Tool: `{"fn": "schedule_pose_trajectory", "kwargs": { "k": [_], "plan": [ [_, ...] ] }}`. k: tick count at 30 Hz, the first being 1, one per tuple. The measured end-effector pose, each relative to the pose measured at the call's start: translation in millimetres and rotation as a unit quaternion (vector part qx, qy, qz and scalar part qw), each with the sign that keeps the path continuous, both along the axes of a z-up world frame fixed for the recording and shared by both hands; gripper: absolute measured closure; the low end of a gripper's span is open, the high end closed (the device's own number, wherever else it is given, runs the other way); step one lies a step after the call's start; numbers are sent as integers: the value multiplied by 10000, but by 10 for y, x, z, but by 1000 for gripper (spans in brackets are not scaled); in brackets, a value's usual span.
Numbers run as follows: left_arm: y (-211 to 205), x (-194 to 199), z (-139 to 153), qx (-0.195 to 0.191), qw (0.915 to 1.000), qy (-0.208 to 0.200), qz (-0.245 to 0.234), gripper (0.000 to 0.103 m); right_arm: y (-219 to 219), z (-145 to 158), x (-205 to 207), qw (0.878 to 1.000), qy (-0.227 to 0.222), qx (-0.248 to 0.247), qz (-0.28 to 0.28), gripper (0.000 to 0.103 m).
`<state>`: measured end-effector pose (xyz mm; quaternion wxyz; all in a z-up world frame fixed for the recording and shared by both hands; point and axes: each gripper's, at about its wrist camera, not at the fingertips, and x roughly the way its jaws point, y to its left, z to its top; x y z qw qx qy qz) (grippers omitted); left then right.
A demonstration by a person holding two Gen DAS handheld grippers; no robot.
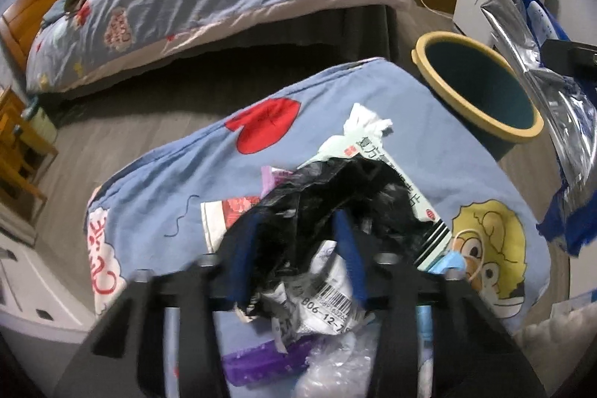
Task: Collect trash
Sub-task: 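Grasp the black plastic bag with the left gripper while the right gripper lifts the snack bag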
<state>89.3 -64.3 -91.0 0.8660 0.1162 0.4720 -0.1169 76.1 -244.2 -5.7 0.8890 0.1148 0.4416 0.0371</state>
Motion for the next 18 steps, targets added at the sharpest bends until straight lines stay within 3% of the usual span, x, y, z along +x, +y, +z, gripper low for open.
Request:
{"fn": "schedule_pose_trajectory", "kwargs": {
  "k": [2, 6, 18],
  "plan": [
    [21, 3, -2, 23, 10000, 4, 16, 90, 8, -3, 4, 9999, -24, -98, 13, 92],
    [30, -21, 36, 144, 9998, -114, 49, 98, -28, 12, -50, 9998, -75, -194, -20, 92],
    [76, -93, 625, -354, 9947, -866, 437, 99, -364, 370, -72, 9977, -551, -328, -208, 92]
  ]
}}
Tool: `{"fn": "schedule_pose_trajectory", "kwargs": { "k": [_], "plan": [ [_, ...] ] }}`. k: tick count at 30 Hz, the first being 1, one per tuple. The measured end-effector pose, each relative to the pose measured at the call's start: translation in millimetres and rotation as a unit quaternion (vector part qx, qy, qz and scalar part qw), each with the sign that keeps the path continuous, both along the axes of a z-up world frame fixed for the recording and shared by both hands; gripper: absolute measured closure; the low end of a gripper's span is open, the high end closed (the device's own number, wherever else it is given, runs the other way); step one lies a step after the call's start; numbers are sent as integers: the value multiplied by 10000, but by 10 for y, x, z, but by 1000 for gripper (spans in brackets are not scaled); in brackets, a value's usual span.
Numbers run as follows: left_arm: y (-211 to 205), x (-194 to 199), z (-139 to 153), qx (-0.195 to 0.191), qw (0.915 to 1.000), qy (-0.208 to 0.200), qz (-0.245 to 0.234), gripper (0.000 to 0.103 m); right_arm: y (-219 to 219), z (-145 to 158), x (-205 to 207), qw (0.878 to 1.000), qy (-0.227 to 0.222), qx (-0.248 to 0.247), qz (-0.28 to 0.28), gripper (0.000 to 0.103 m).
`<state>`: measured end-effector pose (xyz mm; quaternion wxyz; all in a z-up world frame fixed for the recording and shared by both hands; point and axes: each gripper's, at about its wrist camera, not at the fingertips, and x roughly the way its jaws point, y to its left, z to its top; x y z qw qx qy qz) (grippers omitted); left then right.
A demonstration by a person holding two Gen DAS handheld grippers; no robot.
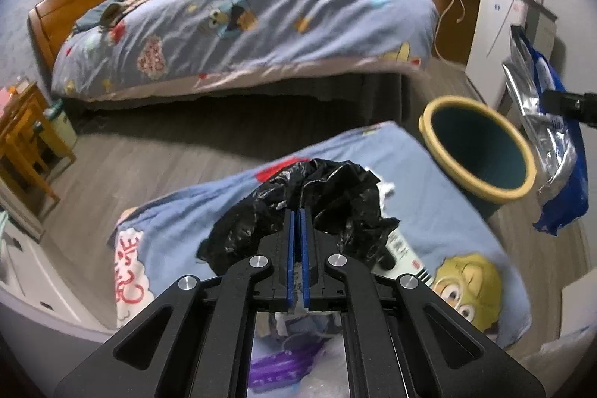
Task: Collect trash
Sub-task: 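Grasp the black plastic bag with the left gripper while the right gripper lifts the snack bag, then carry both bags over the yellow-rimmed bin and open both grippers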
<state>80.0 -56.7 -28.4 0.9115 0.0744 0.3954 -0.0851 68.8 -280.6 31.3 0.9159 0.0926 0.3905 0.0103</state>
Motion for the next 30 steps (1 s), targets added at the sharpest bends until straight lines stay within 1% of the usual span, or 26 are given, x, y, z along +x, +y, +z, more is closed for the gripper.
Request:
{"fn": "schedule_pose_trajectory", "kwargs": {
  "k": [5, 13, 19, 22, 26, 30],
  "plan": [
    [-172, 56, 120, -181, 9997, -141, -36, 99, -242, 89, 22, 9997, -149, -82, -149, 92],
    [-537, 130, 220, -450, 9983, -184, -328, 99, -510, 47, 90, 9992, -87, 37, -394, 92],
    [-793, 183, 220, -611, 9964, -141, -565, 99, -699, 8, 222, 9987, -118, -173, -469, 92],
    [-893, 223, 232, -713, 9953, -89, -643, 99, -998, -60, 329, 9978, -27, 204, -629, 92],
    [-1063, 325, 257, -745, 9939, -112, -808, 99, -1323, -112, 398, 9956, -6, 281, -895, 92],
    [-1311, 433, 274, -766, 9911, -96, -1081, 99, -1621, -284, 492, 9914, 178, 601, -1147, 92]
  ]
}}
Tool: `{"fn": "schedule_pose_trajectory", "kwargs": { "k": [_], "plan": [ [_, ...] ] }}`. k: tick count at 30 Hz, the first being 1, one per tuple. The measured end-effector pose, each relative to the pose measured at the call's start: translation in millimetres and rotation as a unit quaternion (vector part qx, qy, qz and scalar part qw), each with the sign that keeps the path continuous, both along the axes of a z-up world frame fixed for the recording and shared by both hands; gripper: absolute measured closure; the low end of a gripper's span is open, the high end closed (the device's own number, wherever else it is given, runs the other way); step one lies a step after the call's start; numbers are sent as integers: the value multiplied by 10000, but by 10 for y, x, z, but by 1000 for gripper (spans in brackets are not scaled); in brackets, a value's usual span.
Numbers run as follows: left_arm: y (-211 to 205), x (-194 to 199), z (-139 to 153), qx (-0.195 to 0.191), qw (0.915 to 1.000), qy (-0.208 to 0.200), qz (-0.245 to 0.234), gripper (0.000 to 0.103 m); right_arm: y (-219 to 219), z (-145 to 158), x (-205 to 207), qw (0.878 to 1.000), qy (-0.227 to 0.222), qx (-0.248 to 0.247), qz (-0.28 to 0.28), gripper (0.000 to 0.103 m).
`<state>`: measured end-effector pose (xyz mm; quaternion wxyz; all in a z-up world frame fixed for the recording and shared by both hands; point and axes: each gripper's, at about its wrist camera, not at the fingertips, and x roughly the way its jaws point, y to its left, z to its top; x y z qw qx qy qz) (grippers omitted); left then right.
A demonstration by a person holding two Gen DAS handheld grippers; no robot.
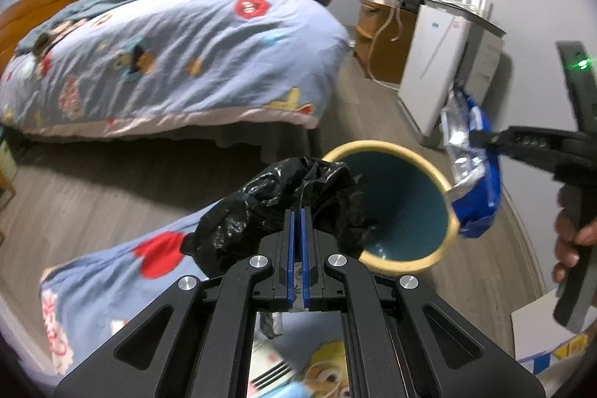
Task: Collect trash
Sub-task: 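Carry both bags over the yellow-rimmed bin and open both grippers, then grasp the white-green COLTALIN medicine box with the right gripper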
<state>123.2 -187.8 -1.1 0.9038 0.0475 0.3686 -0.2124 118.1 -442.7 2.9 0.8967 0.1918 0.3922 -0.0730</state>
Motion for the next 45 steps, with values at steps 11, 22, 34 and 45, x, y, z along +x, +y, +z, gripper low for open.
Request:
{"fn": "schedule_pose_trajectory", "kwargs": {
  "k": [11, 22, 34, 45],
  "plan": [
    [-780, 563, -241, -28, 9985, 313, -445, 99, -268, -385, 273, 9983, 410, -343, -217, 91],
    [-1085, 721, -318, -58, 9974, 286, -663, 78, -318, -385, 345, 9993, 187, -219, -228, 59],
    [-637, 540, -139, 34, 9998, -112, -135, 9, -227, -194, 314, 9989, -96, -212, -412, 6],
    [342, 77, 345, 183, 9977, -381, 533, 6, 85, 79, 159, 9988, -287, -6, -399, 6]
  ]
}}
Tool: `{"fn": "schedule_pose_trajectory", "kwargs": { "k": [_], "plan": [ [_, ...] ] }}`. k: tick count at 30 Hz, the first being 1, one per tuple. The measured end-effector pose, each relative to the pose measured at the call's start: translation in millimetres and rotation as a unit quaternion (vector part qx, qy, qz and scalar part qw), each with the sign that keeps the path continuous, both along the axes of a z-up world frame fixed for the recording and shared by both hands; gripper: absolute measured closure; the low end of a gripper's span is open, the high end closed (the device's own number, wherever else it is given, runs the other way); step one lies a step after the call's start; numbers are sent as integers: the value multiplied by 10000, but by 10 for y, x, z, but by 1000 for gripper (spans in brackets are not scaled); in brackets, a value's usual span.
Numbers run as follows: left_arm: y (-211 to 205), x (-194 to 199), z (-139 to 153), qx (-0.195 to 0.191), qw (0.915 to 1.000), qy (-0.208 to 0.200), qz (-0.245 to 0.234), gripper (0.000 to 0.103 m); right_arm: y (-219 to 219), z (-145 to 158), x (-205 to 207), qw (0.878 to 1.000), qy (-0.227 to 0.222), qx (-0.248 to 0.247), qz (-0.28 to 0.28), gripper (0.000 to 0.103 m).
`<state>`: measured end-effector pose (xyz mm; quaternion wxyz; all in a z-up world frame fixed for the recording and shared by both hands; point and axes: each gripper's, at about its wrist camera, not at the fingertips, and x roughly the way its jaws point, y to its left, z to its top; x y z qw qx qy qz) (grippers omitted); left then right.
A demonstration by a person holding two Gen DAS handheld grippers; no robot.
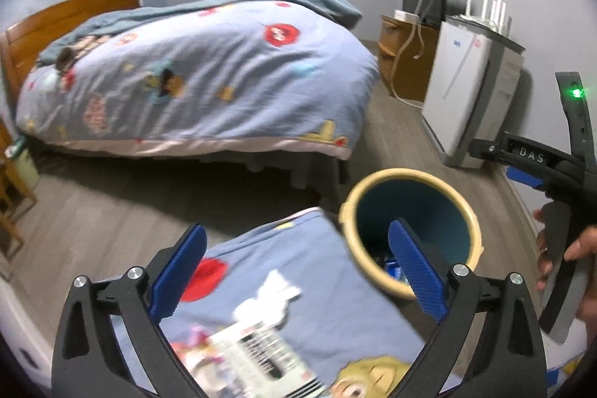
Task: Collect trash
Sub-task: 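Grasp the white-green COLTALIN medicine box with the right gripper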
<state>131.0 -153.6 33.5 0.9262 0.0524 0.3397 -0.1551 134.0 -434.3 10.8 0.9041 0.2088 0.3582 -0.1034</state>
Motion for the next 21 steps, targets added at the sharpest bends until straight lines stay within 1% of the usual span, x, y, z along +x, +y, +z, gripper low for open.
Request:
{"fn": "schedule_pose_trajectory", "kwargs": {
  "k": [3, 6, 8, 10, 13, 15, 17, 19, 21],
  "plan": [
    [319, -201, 95, 37, 9999, -12, 168, 6, 154, 78, -105, 9999, -18, -18, 147, 6],
    [644, -405, 148, 114, 9993, -8, 346, 5, 317, 165, -217, 9996, -62, 108, 247, 6],
    [852, -531, 157, 142, 9988, -14, 468, 5, 459, 207, -296, 9992, -99, 153, 357, 6],
    [1044, -627, 130, 168, 9980, -7, 606, 5, 633, 237, -358, 9986, -89, 61, 521, 6],
    [1300, -708, 6, 221, 9962, 36, 838, 5, 963, 235, -449, 9958, -5, -299, 863, 6],
    [1415, -722, -108, 258, 9950, 98, 955, 5, 1214, 171, -467, 9922, 129, -522, 1126, 6],
    [1543, -696, -298, 338, 9931, 322, 1077, 5, 1485, 54, -445, 9870, 280, -647, 1444, 6],
    [1644, -643, -423, 370, 9908, 556, 1177, 5, 1687, -49, -422, 9820, 385, -705, 1708, 6],
    [1712, -624, -470, 407, 9902, 562, 1214, 5, 1905, -181, -385, 9763, 462, -746, 1980, 6]
  ]
}}
